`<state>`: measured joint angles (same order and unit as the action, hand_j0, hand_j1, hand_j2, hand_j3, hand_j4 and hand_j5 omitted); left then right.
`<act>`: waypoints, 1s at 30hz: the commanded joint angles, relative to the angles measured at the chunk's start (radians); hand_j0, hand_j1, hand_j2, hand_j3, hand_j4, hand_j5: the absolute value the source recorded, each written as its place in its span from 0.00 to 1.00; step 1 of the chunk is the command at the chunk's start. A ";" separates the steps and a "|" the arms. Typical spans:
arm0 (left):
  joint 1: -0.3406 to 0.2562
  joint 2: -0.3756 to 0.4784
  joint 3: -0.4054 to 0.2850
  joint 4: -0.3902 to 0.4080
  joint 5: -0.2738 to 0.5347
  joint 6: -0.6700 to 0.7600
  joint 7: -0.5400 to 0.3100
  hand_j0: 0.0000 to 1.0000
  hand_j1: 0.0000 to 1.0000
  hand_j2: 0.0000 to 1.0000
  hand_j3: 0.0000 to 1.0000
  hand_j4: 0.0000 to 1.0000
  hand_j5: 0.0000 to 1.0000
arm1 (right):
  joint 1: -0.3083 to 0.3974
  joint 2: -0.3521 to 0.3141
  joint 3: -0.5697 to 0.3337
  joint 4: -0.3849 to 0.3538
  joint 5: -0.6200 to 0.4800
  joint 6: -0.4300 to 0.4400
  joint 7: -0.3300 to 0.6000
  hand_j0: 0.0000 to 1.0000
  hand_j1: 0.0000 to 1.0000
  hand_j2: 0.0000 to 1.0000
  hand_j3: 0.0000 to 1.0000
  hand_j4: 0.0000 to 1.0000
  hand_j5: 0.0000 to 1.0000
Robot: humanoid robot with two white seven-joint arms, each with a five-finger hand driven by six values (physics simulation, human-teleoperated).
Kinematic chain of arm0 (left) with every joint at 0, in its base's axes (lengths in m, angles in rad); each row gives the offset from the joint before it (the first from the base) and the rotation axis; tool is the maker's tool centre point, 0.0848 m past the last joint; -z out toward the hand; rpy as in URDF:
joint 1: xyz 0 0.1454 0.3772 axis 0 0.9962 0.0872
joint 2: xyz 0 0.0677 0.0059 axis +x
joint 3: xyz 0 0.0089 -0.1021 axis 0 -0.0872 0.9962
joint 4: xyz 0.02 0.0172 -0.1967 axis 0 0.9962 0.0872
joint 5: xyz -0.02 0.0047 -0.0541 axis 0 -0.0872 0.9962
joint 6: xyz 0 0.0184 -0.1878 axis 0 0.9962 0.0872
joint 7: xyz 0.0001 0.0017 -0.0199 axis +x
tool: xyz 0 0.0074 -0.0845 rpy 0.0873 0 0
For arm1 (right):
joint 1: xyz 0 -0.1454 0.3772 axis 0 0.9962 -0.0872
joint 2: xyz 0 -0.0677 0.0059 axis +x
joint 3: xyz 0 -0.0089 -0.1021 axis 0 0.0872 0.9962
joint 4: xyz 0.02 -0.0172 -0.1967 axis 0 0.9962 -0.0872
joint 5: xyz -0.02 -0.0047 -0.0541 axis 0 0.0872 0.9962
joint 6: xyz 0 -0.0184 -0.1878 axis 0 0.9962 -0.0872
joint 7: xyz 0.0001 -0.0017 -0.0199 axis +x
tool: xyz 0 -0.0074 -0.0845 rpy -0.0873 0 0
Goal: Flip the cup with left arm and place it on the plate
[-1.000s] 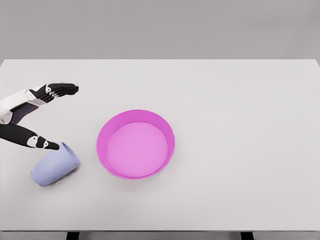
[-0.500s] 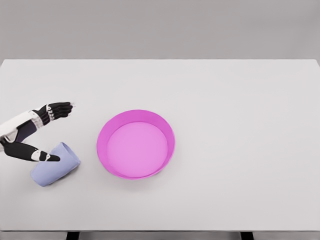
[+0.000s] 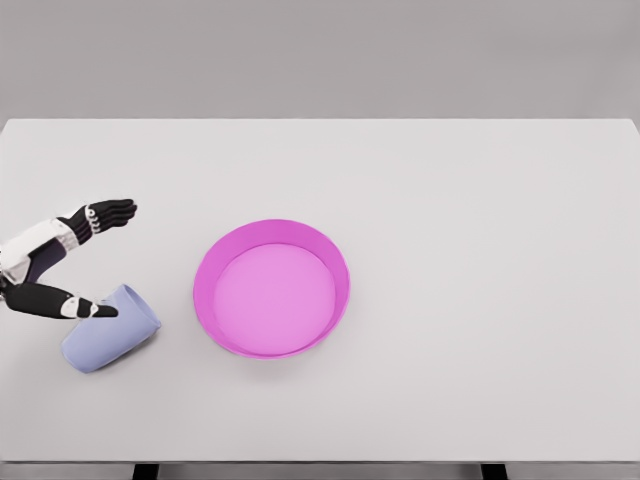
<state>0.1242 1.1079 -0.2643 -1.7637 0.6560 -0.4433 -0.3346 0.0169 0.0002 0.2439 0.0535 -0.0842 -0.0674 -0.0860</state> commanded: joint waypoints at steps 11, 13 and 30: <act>0.063 -0.011 0.016 0.000 -0.012 0.049 0.009 1.00 1.00 1.00 1.00 1.00 1.00 | 0.000 0.000 0.000 0.000 0.000 0.000 0.000 1.00 1.00 1.00 1.00 1.00 1.00; 0.066 -0.013 0.016 0.000 -0.012 0.075 0.011 1.00 1.00 1.00 1.00 1.00 1.00 | 0.000 0.000 0.000 0.000 0.000 0.000 0.000 1.00 1.00 1.00 1.00 1.00 1.00; 0.126 -0.045 0.103 0.000 -0.062 0.098 0.011 1.00 1.00 1.00 1.00 1.00 1.00 | 0.002 0.000 0.000 0.000 0.000 0.000 0.000 1.00 1.00 1.00 1.00 1.00 1.00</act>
<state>0.2577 1.0624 -0.1639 -1.7636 0.5897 -0.3459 -0.3238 0.0169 0.0002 0.2439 0.0535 -0.0842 -0.0674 -0.0860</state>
